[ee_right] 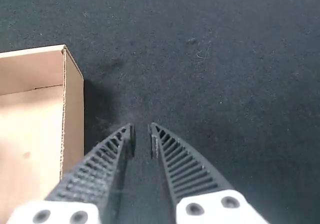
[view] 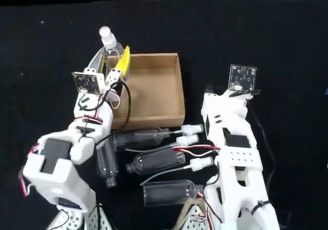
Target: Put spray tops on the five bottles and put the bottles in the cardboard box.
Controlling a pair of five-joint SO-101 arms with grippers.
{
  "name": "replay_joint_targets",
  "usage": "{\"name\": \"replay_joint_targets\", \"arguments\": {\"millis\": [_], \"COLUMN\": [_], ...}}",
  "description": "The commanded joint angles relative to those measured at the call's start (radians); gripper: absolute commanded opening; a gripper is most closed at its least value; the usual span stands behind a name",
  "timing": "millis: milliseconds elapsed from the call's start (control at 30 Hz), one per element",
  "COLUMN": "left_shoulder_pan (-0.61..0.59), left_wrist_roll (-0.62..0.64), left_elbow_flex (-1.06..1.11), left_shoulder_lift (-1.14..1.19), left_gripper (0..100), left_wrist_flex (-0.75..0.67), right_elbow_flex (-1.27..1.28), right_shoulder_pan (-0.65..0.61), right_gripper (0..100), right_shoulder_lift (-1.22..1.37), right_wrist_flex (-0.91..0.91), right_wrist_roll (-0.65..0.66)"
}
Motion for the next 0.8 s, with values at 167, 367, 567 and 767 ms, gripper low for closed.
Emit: {"name": "replay_joint_targets", "arguments": {"millis": [167, 367, 567, 767], "left_shoulder_pan": [-0.018, -0.041, -0.042, -0.036], "left_wrist_roll": [0.000, 0.003, 0.000, 0.000], "left_elbow_flex": [-0.133, -0.225, -0.246, -0.255], "left_shoulder_lift": [0.183, 0.321, 0.376, 0.384], "left_gripper": [3, 3, 3, 3], "left_wrist_flex": [-0.190, -0.212, -0.221, -0.219], "right_elbow_flex": [-0.005, -0.004, -0.004, -0.004], "right_shoulder_pan": [0.020, 0.023, 0.020, 0.021], "right_gripper": [4.2, 4.2, 4.2, 4.2], "right_shoulder_lift": [-0.028, -0.028, -0.028, -0.028], "right_wrist_flex": [-0.032, -0.032, -0.032, -0.032], "right_wrist_roll": [0.002, 0.002, 0.002, 0.002]}}
